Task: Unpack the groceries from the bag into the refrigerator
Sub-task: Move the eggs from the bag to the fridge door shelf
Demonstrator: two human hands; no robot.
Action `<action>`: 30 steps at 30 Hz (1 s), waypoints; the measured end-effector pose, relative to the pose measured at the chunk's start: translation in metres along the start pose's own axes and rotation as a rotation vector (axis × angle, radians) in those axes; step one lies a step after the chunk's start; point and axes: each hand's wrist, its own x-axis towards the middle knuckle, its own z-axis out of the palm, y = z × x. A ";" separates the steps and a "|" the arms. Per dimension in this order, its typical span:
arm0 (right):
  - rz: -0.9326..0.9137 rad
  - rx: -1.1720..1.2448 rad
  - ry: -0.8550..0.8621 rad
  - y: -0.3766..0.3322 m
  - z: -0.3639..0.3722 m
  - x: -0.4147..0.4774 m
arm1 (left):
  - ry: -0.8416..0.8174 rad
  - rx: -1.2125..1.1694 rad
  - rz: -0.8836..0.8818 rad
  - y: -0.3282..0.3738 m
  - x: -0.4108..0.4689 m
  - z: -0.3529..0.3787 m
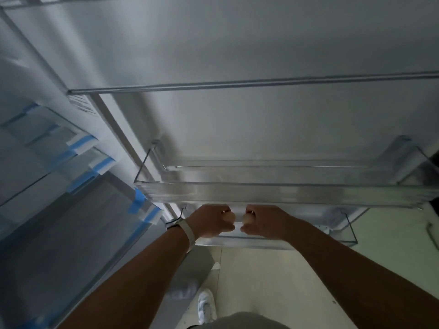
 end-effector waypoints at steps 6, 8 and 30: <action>0.037 -0.038 -0.090 0.012 0.007 0.012 | -0.110 0.051 -0.041 -0.001 0.017 0.008; 0.035 -0.044 -0.113 0.016 0.010 0.017 | -0.172 0.077 -0.031 -0.003 0.022 0.008; 0.028 -0.007 -0.058 0.037 0.008 0.009 | -0.154 0.079 -0.020 -0.006 0.026 0.009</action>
